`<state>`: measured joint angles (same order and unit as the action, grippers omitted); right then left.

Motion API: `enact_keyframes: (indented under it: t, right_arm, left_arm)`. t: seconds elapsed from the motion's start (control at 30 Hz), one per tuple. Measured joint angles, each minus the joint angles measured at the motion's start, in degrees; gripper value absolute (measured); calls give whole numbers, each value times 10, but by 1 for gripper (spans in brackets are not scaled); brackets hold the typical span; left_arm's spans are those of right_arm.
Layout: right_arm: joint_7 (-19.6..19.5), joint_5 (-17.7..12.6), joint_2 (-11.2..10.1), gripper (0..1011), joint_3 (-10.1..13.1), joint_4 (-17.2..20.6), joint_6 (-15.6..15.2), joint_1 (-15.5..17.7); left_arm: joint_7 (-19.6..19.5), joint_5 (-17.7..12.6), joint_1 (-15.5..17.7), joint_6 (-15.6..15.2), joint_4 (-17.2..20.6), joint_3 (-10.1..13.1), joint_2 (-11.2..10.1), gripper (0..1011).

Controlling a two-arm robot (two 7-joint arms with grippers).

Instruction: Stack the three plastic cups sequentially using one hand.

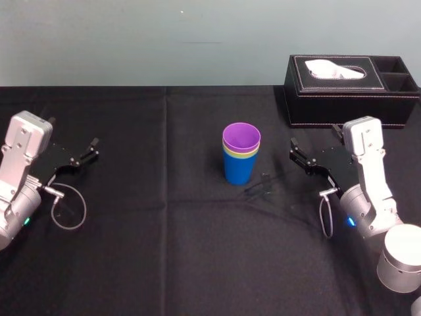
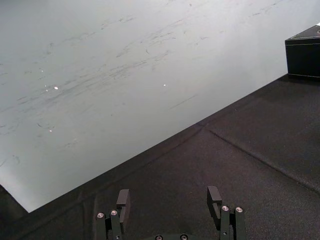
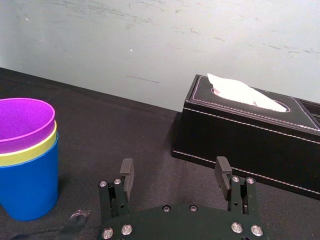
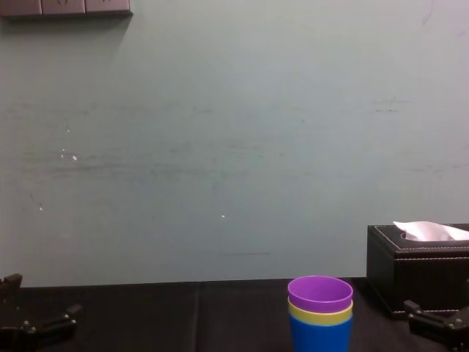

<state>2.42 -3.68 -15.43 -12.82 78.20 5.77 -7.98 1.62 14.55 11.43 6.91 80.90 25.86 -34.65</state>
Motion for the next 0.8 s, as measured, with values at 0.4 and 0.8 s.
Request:
enact_keyframes:
  t: [0.4, 0.8]
  right_arm:
    - [0, 0, 0, 1003, 0, 0, 0, 0]
    - [0, 0, 0, 1003, 0, 0, 0, 0]
  left_arm:
    - [0, 0, 0, 0, 0, 0, 0, 1011]
    - [0, 0, 0, 0, 0, 0, 0, 1012]
